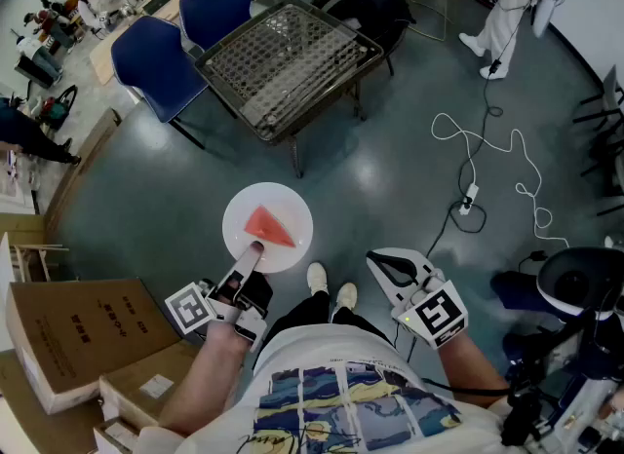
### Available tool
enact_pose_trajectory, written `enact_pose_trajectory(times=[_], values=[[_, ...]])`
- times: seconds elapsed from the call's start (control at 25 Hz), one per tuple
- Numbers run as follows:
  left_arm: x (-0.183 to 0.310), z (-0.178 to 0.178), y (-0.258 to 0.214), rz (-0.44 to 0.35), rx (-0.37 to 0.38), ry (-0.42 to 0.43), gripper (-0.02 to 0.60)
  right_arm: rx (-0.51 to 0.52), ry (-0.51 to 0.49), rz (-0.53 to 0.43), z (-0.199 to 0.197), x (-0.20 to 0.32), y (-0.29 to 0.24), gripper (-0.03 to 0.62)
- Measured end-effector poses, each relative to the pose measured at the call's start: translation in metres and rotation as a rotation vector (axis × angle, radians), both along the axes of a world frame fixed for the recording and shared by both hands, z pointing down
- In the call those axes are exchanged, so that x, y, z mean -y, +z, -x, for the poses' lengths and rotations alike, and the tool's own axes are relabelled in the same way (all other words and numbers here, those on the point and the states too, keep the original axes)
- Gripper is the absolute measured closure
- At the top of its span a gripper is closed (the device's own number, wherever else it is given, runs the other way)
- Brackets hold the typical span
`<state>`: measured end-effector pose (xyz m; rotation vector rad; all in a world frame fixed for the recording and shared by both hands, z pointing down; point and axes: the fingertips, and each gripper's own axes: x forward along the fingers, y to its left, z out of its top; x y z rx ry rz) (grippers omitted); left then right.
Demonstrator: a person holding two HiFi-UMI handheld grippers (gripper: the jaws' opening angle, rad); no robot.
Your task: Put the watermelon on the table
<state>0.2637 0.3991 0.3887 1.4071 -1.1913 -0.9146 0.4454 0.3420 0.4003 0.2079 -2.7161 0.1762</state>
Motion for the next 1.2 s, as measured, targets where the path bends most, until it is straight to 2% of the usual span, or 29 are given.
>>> enact_pose_trajectory(times=[0.32,0.72,0.88,1.04,1.2], values=[[-0.018,-0.027,-0.002,0.003,0.003,-0.008,0.554,0.030,-0.011,-0.019,-0.019,-0.009,0.004,0.585],[-0.021,-0.021,-0.015,-0.022,0.019,-0.013,0.554,0.058,-0.016,-0.036,-0.013,-0.020,-0.003,0.583],[-0.002,-0.001,-0.013,-0.039,0.005,-0.015,0.554,0.040,-0.007,-0.084,0.013,0.003,-0.004,0.582],[0.001,0.023,-0.011,-0.051,0.002,-0.001,0.554,0.043,-0.008,-0.132,0.041,0.005,-0.012,0.582],[0.009,0.090,-0.020,-0.070,0.003,0.012,0.554,0.010,-0.006,-0.172,0.112,0.007,-0.028,0.580]])
